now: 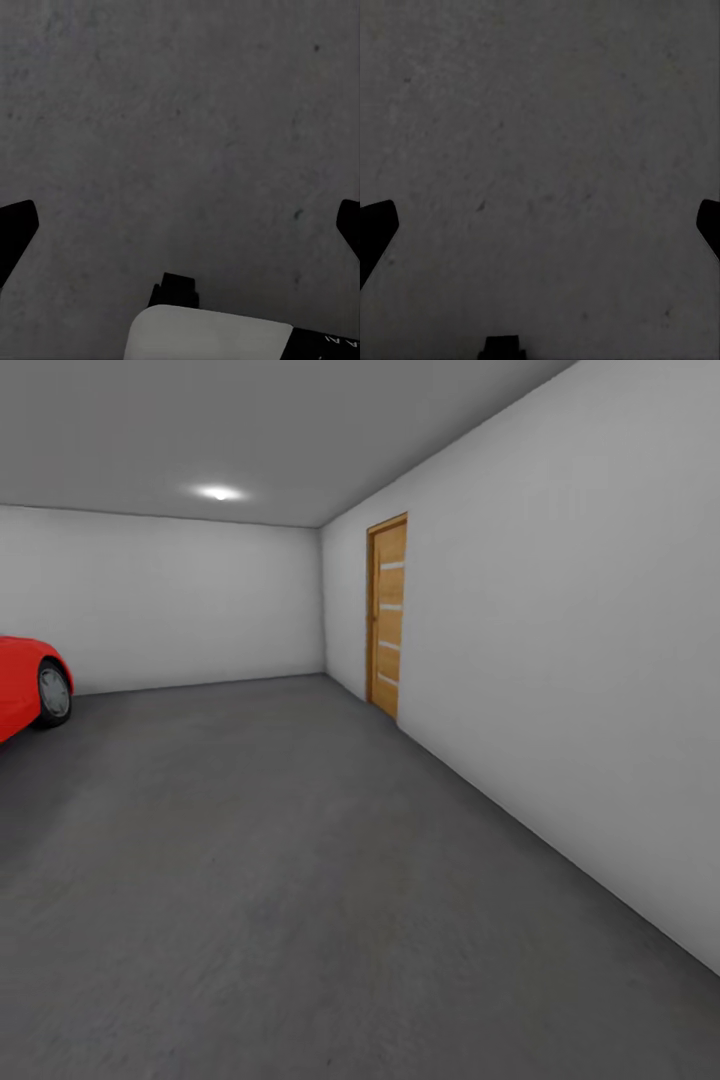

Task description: Move the two storage containers from the living room to the garage. In the garage, place one container on the floor and stack the other container on top of it (either order is fine).

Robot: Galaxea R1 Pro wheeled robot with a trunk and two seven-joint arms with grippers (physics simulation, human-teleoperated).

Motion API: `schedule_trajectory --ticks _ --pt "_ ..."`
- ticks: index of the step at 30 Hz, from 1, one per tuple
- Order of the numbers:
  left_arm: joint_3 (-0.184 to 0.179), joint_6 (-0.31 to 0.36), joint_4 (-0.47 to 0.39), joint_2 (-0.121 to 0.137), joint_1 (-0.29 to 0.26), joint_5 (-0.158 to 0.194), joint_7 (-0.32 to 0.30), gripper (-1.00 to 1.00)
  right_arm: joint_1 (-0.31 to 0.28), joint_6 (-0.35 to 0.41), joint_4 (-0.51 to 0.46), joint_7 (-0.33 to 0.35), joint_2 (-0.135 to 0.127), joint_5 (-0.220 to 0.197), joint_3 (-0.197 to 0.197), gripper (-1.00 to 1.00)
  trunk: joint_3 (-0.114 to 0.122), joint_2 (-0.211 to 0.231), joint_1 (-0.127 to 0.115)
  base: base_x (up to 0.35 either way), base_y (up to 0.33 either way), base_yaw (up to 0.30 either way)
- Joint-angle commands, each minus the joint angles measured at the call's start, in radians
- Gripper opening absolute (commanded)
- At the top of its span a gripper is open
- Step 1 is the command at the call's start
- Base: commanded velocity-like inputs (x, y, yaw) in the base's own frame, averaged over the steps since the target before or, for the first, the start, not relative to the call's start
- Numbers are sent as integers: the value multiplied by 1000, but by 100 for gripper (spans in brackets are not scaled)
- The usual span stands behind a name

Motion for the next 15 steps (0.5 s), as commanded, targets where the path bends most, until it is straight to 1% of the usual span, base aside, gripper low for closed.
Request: schedule_trajectory --ticks 1,15 --pt "3 7 -4 -1 1 -1 1 100 0 2 -1 2 0 0 0 100 -1 0 1 328 0 59" --pt "3 7 -4 -1 1 -1 1 100 0 2 -1 2 0 0 0 100 -1 0 1 328 0 10"
